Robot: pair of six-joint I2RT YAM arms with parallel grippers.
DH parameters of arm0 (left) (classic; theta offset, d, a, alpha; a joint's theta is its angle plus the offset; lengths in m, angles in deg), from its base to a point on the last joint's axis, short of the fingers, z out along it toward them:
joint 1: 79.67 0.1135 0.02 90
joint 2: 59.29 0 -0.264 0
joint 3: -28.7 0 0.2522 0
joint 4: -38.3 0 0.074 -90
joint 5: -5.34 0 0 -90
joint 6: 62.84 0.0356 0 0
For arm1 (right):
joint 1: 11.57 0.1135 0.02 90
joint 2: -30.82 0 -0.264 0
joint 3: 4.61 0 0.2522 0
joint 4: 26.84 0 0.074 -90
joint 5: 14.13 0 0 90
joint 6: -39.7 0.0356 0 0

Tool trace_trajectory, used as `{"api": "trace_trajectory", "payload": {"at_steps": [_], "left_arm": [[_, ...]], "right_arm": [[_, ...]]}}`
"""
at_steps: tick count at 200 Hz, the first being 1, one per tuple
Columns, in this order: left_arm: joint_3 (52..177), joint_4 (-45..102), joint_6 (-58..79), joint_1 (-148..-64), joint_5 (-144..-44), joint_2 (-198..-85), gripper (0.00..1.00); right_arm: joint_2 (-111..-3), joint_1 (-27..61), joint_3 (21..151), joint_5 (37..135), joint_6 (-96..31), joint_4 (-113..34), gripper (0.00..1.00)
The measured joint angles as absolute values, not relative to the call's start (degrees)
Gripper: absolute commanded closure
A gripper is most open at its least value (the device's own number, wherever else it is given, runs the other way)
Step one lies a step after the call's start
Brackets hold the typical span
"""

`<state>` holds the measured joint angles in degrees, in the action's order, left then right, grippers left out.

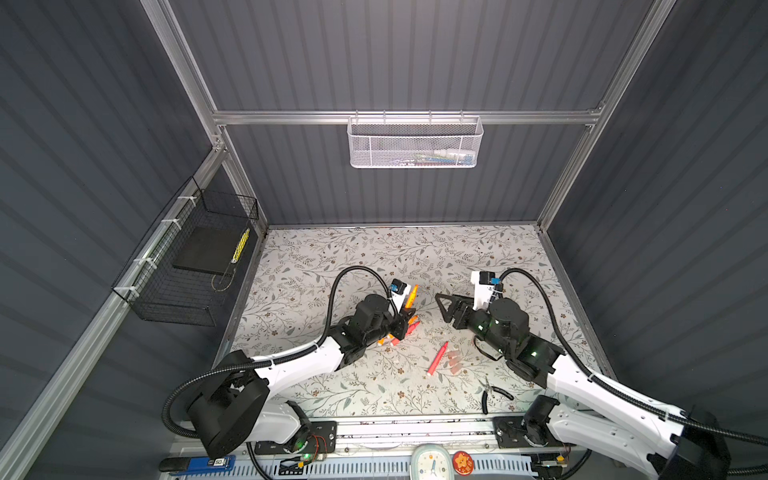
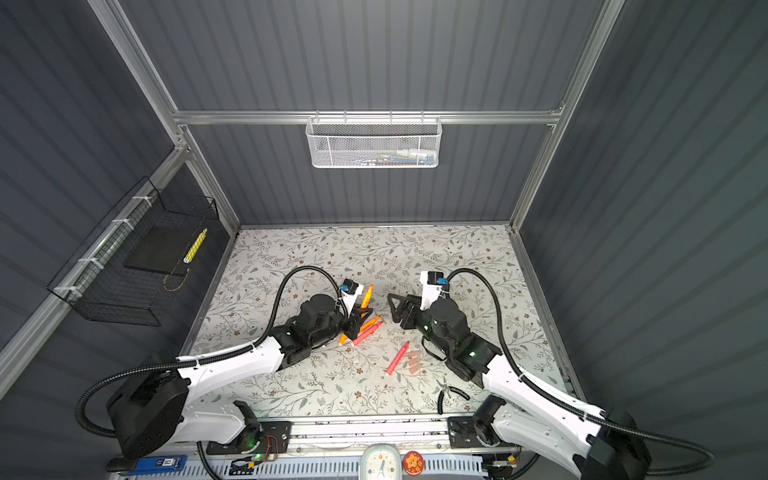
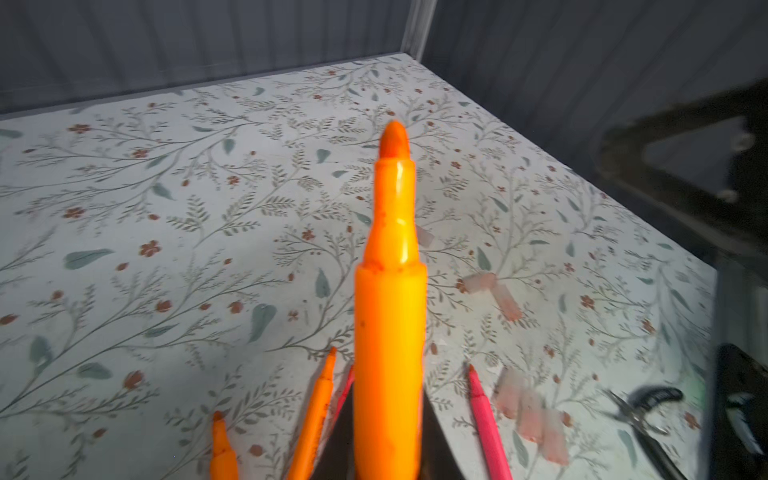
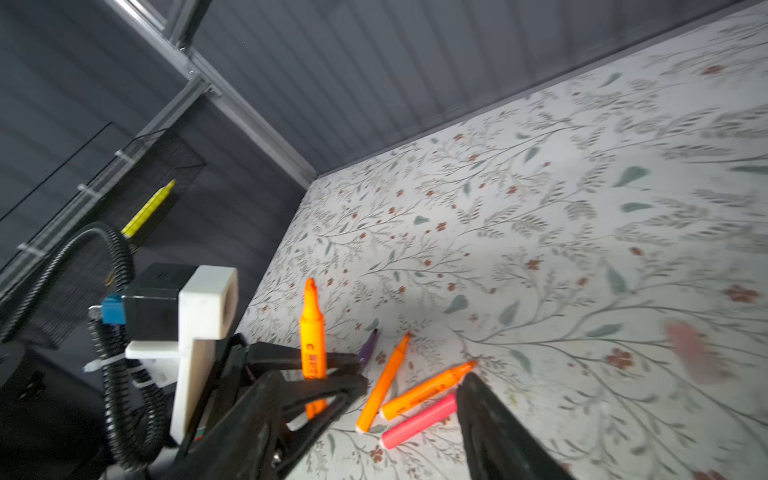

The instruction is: Insert the pens into the pen caps

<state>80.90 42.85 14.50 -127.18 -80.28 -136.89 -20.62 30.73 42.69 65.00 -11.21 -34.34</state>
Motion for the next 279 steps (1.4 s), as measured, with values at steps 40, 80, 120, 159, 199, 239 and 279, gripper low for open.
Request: {"api": "trace_trajectory", "payload": {"at_steps": [40,80,120,159,199,239,279], "left_arm": [[81.5,39.9,13.2,-125.1,-70.5,-137.5,1.00],[81.4,39.4,13.2,-125.0,-69.6,-136.1,1.00],[81.2,39.8,13.3,-125.0,-69.9,-134.1,1.00],[81.2,39.7,13.3,-125.0,-70.1,-134.1,1.00],[81.2,39.8,13.3,-125.0,-70.3,-134.1,1.00],[81.2,39.7,13.3,-125.0,-70.7,-134.6,1.00],[81.2,39.6,13.3,-125.0,-70.8,-134.8,1.00]], "right_arm": [[-22.8,26.4,49.5,56.0,-14.2,-50.8,0.43],[-37.8,15.2,54.4,60.9,-16.9,-59.5,0.57],[-52.6,12.7,60.1,67.7,-19.0,-64.6,0.67],[-56.0,12.7,60.8,71.5,-19.9,-65.7,0.85],[-60.4,12.7,63.5,72.1,-20.1,-65.9,0.88],[-64.4,12.3,65.9,72.0,-19.8,-65.5,0.92],[-66.0,10.1,65.9,72.1,-19.4,-65.5,0.94]]}}
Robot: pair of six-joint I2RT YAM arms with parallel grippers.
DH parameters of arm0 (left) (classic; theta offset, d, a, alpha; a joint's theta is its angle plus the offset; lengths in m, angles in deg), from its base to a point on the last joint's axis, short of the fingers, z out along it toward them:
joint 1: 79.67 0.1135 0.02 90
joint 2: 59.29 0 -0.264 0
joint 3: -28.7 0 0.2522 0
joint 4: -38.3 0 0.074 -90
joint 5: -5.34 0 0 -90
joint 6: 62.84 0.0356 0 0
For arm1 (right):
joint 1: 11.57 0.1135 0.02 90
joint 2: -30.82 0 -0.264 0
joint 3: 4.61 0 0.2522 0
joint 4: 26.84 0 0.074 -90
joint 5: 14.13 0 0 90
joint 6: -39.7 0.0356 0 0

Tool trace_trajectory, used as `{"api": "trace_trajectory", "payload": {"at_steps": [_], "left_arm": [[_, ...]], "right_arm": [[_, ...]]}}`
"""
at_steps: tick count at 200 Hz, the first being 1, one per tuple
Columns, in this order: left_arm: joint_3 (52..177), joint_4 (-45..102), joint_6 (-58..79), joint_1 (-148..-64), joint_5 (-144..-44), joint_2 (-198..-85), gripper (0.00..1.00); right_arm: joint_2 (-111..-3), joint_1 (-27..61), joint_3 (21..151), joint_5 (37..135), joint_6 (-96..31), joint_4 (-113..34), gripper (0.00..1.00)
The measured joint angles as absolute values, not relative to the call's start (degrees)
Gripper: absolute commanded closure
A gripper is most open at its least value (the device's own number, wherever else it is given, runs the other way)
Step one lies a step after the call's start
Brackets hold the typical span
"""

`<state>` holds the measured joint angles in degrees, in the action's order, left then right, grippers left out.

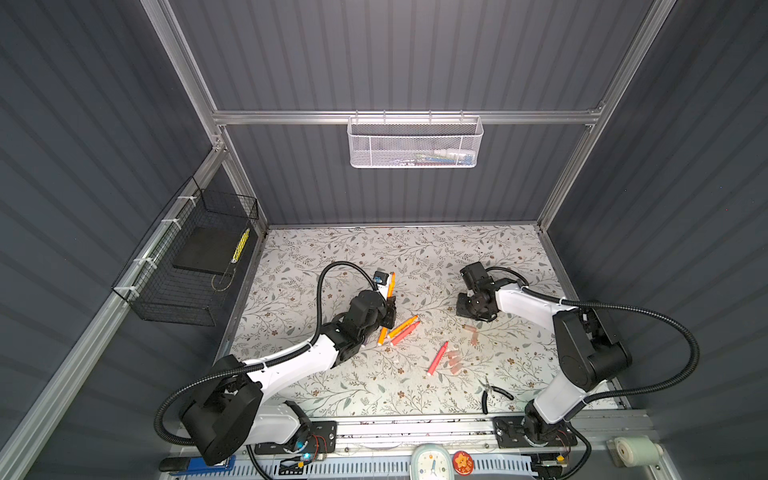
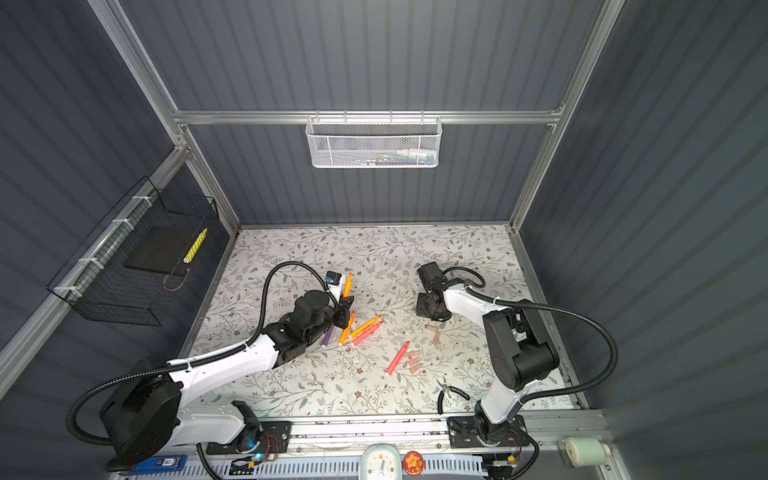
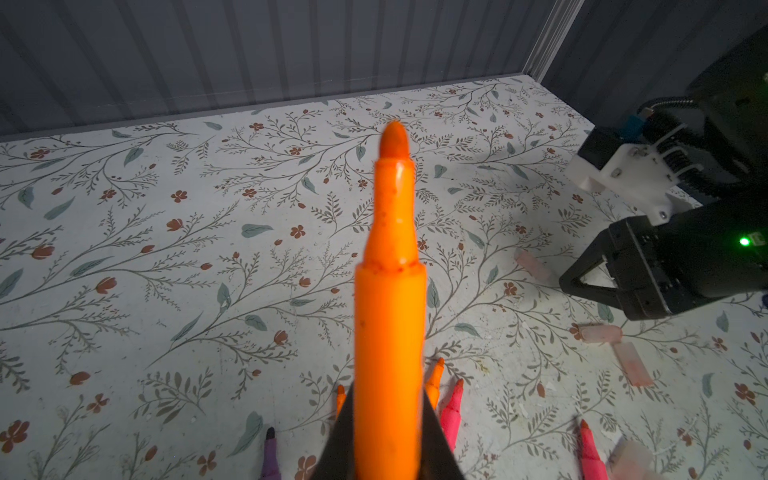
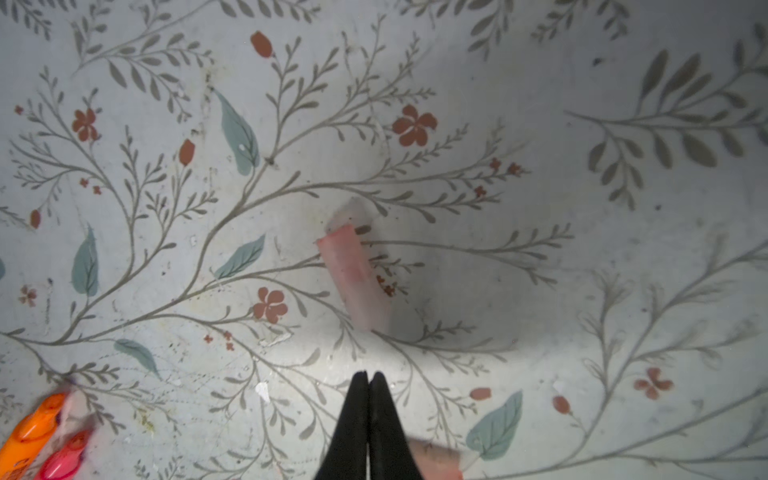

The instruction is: Insert the pens into the pen caps

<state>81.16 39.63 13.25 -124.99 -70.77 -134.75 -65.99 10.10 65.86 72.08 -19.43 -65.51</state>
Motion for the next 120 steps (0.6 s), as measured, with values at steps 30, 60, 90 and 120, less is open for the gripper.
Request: {"api": "trace_trajectory", "payload": {"at_steps": [30,60,90,120], "left_arm": [[81.2,39.5,13.3,-125.0,-70.8,-134.8,1.00],[81.2,39.6,13.2,-125.0,-70.8,-135.0,1.00],[81.2,39.5,13.2,-125.0,-71.0,-135.5,1.00],[81.2,39.5,13.2,-125.0,-71.2,-135.6,1.00]], "right_arm": [[-66.2,8.7,65.9,71.6,-19.0,-65.5,0.94],[-66.2,7.2,65.8,70.9,-18.4,-65.3,0.94],[-66.4,5.7,65.9,70.2,-17.6,-64.5,0.94],[-69.0,5.1,68.0,69.6,-16.9,-64.5,0.99]]}}
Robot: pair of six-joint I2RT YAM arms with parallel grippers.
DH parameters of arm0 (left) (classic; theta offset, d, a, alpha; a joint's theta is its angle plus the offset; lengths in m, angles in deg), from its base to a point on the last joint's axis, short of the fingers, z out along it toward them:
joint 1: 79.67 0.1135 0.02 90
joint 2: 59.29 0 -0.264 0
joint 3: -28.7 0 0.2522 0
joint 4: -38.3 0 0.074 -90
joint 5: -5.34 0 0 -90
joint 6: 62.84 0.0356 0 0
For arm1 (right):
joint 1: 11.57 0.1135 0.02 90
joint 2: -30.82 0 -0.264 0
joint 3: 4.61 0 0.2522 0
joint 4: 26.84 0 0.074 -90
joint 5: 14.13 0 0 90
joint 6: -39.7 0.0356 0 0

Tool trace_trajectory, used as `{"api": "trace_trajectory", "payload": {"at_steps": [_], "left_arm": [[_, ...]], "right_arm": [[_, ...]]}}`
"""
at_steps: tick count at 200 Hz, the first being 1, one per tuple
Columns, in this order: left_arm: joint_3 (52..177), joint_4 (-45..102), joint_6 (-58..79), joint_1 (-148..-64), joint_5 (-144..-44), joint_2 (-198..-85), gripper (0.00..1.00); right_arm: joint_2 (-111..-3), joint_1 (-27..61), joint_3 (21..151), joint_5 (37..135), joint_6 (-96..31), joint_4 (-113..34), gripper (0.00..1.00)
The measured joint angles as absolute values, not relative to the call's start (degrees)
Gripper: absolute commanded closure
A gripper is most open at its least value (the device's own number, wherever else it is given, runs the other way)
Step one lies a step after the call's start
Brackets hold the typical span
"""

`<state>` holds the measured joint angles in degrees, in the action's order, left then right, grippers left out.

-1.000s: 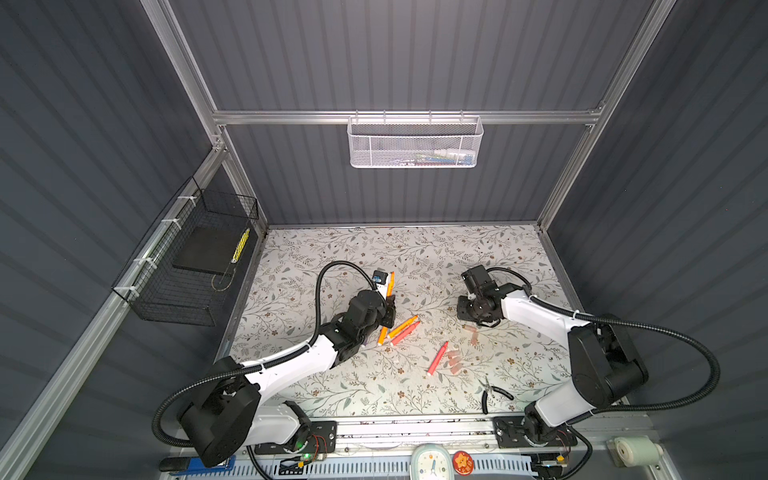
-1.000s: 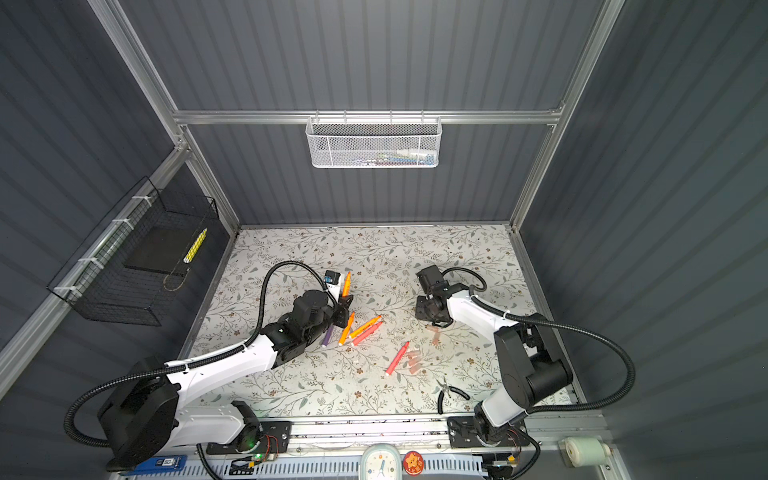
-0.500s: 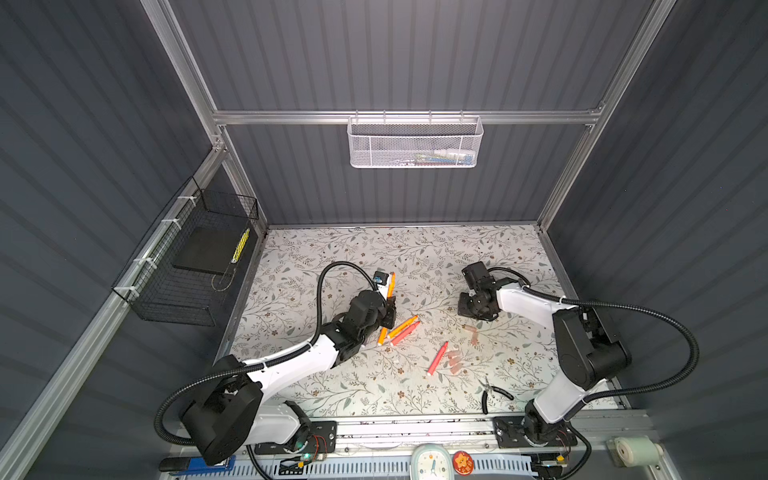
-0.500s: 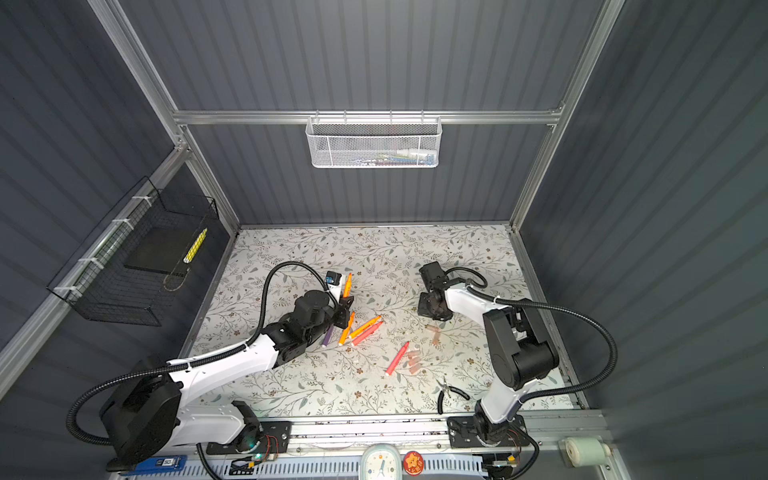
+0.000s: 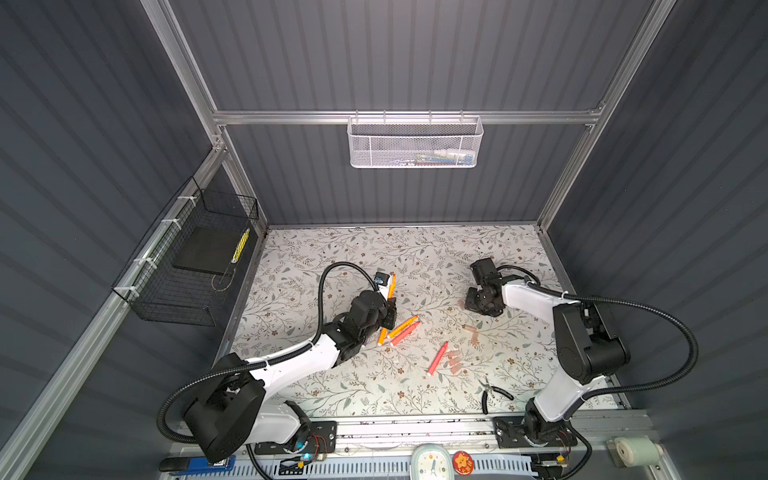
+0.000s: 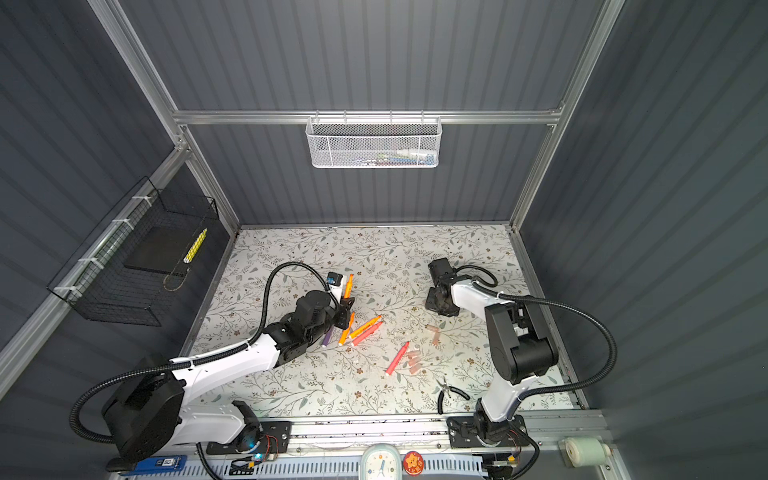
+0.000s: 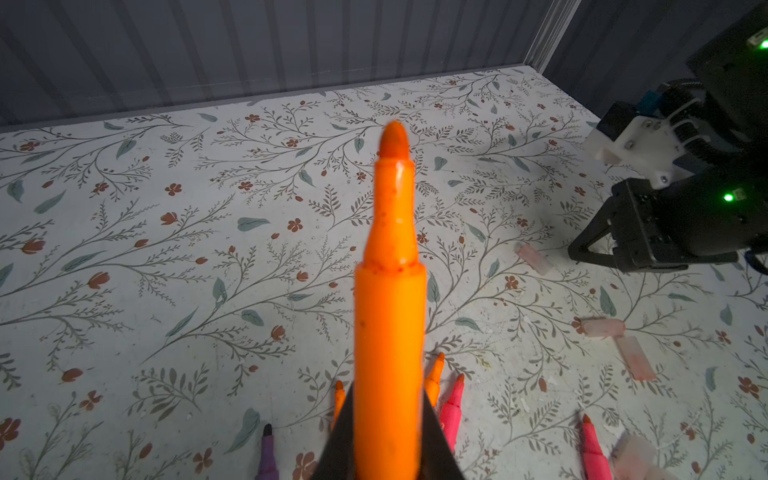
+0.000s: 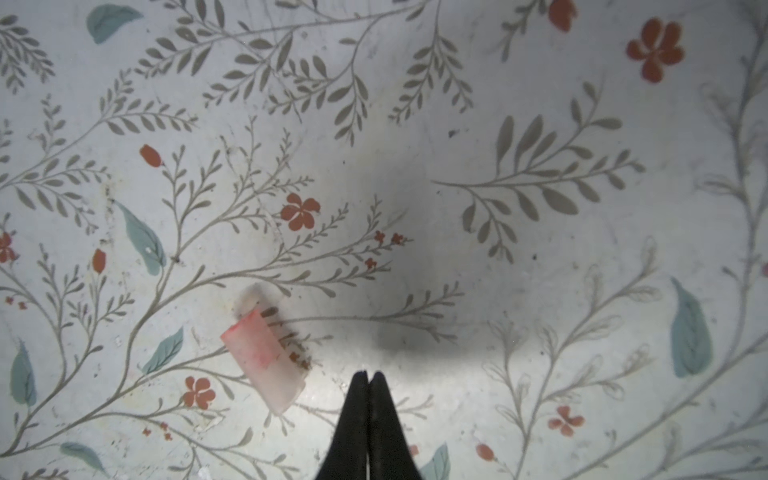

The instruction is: Insert the pens into the pen caps

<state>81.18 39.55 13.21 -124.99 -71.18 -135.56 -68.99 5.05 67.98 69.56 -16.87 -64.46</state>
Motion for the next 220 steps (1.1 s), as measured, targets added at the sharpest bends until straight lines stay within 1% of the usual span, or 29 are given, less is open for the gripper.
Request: {"api": "trace_trajectory", "payload": {"at_steps": [12,28,42,68,85,111,220], "left_arm": [[81.2,39.5,13.2,-125.0,-71.2,-135.6,1.00],[81.2,39.5,13.2,-125.0,-71.2,-135.6,1.00],[81.2,39.5,13.2,-125.0,-71.2,-135.6,1.00],[81.2,39.5,13.2,-125.0,-71.2,-135.6,1.00],[81.2,39.5,13.2,-125.0,-71.2,-135.6,1.00],[81.2,39.6,13.2,-125.0,-71.2,-135.7,1.00],[81.2,39.6,13.2,-125.0,-71.4,-136.0,1.00]], "right_arm": [[-69.4,5.1,68.5,69.5,-16.8,-64.2,0.97],[-68.5,5.2,68.1,70.1,-16.7,-63.9,0.90],[-66.2,5.5,66.1,71.9,-16.7,-61.5,0.89],[-63.5,6.9,63.4,75.7,-16.0,-58.0,0.91],[-65.1,8.2,63.7,77.6,-15.7,-56.4,0.93],[-68.9,9.4,65.1,78.9,-15.6,-56.2,0.93],[-72.1,7.7,67.9,74.0,-15.4,-58.0,0.95]]}}
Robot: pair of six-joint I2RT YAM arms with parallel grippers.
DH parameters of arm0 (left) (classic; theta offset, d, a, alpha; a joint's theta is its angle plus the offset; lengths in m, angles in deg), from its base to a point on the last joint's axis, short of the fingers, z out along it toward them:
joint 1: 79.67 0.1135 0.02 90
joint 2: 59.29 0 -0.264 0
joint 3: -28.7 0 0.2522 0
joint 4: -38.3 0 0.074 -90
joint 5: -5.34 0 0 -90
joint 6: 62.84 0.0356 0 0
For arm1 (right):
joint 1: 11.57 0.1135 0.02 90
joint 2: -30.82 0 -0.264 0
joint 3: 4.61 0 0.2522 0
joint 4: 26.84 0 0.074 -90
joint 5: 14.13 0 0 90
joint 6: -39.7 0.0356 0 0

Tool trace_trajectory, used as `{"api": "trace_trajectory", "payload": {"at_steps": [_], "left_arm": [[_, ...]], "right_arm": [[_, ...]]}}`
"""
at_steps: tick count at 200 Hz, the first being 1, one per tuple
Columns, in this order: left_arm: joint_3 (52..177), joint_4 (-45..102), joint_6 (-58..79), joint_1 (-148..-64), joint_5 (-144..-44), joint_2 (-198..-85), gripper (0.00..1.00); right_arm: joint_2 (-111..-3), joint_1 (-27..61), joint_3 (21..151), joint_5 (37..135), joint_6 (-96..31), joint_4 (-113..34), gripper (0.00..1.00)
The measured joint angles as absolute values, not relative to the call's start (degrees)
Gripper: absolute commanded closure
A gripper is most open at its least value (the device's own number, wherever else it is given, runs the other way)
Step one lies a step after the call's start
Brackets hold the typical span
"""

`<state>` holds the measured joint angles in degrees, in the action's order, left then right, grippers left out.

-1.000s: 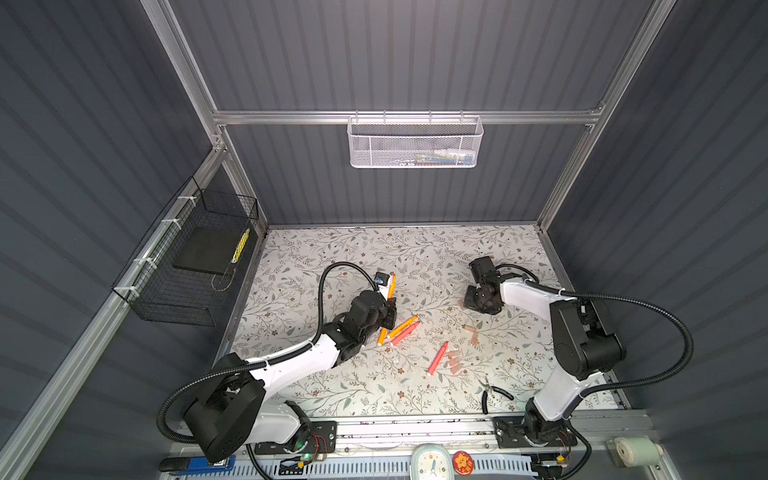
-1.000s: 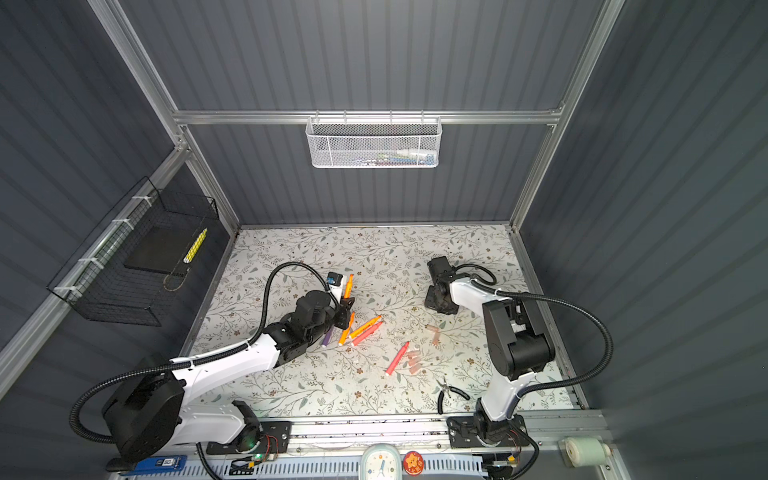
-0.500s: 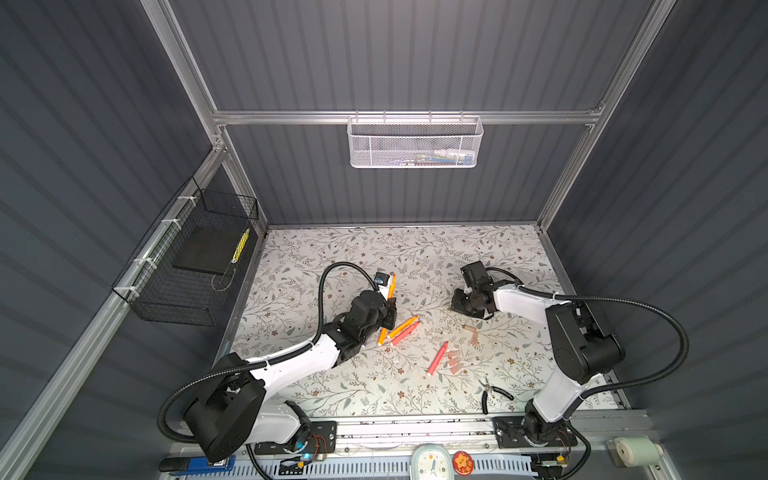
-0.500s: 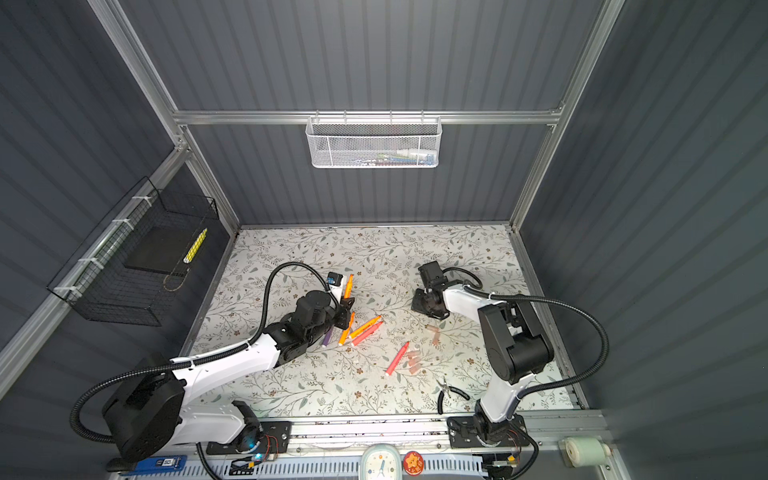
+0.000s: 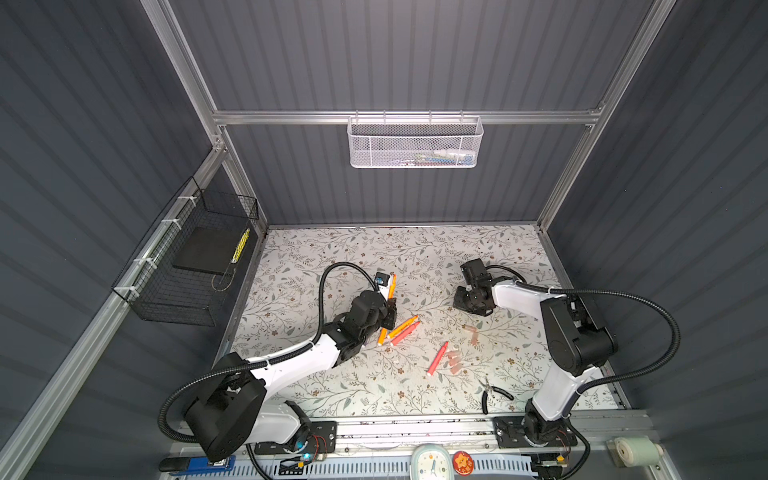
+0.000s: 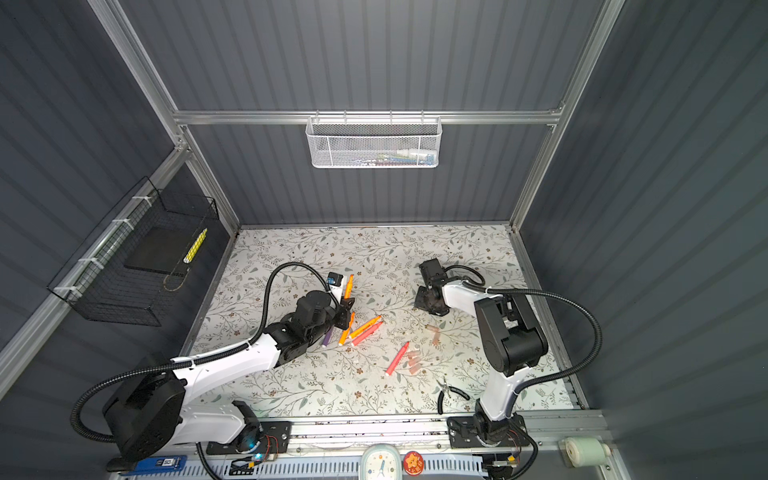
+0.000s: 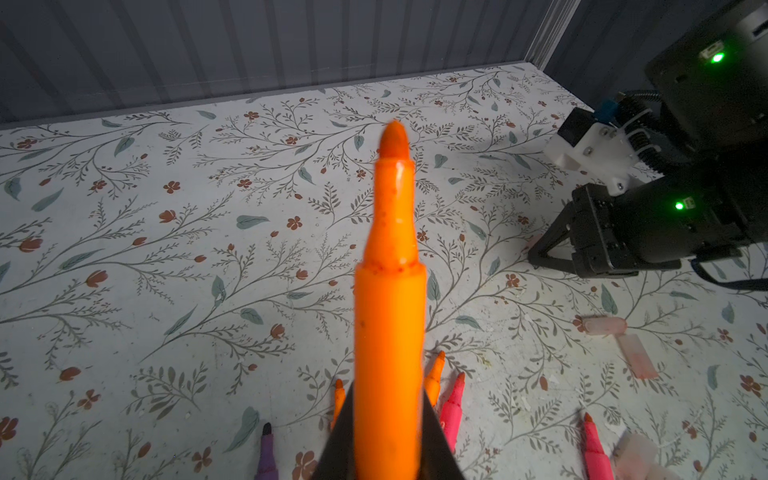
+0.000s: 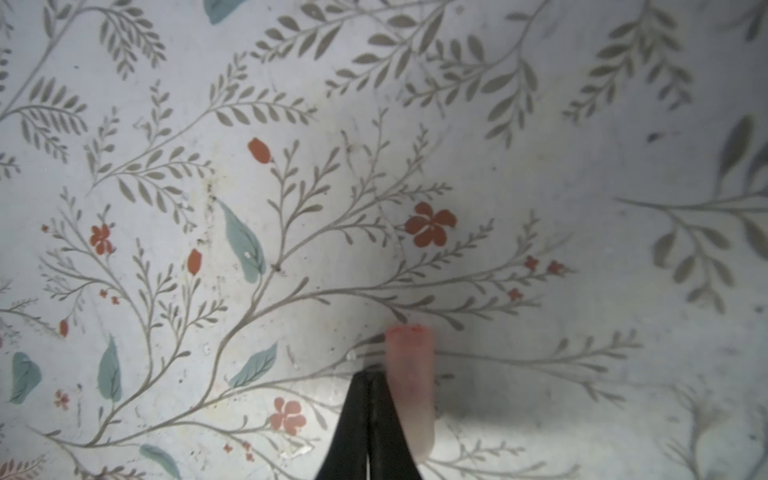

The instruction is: Insert the pens into the pen caps

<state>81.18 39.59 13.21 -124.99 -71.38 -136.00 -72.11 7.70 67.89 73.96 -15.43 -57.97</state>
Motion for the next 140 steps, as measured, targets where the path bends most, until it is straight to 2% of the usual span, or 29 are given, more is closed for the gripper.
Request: {"api": "trace_trajectory", "payload": {"at_steps": [94,123,140], "left_arm": [[81.2,39.5,13.2,-125.0,-71.8,-136.6,1.00],[81.2,39.5,13.2,-125.0,-71.9,-136.6,1.00],[81.2,39.6,13.2,-125.0,-71.9,-136.6,1.00]], "right_arm": [[-75.0,6.0,72.9,70.1,-16.3,-59.5,0.95],[-74.5,5.9,73.0,69.4,-17.1,-59.5,0.81],[-72.5,5.8,72.1,69.4,-17.5,-59.5,0.77]]}}
